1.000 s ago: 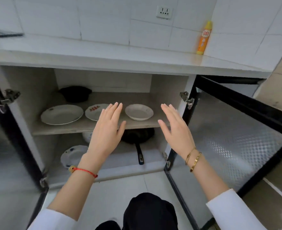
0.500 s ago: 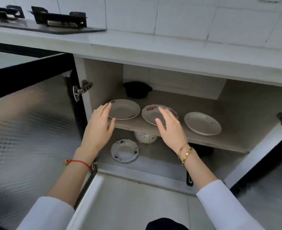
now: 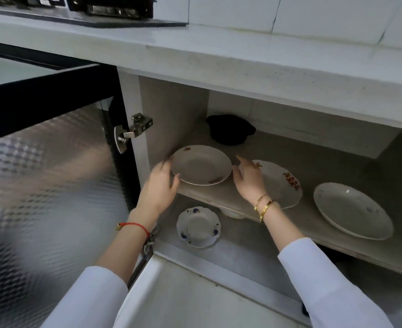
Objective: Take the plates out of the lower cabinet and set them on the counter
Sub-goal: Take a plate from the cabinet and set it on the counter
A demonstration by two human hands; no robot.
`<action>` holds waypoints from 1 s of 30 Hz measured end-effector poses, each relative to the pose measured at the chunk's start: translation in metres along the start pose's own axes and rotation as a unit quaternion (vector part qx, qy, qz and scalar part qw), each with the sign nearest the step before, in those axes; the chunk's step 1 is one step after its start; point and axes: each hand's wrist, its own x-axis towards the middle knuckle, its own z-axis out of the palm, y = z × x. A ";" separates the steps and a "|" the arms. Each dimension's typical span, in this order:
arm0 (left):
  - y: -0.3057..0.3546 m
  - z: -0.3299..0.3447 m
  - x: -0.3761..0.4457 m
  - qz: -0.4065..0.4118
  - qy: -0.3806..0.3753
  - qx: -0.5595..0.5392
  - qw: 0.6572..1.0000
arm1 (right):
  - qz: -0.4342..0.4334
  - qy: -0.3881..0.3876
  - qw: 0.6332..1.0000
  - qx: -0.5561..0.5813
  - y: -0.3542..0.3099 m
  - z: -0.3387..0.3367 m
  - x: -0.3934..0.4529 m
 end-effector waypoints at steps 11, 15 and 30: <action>-0.029 0.049 0.064 -0.125 -0.106 -0.006 0.986 | 0.023 -0.066 0.994 -0.083 0.032 0.042 0.083; -0.029 0.059 0.067 -0.140 -0.107 -0.014 0.984 | 0.021 -0.082 0.988 -0.131 0.038 0.048 0.092; -0.018 0.035 0.049 -0.121 -0.022 -0.081 0.989 | 0.006 -0.007 0.998 0.068 0.014 0.035 0.072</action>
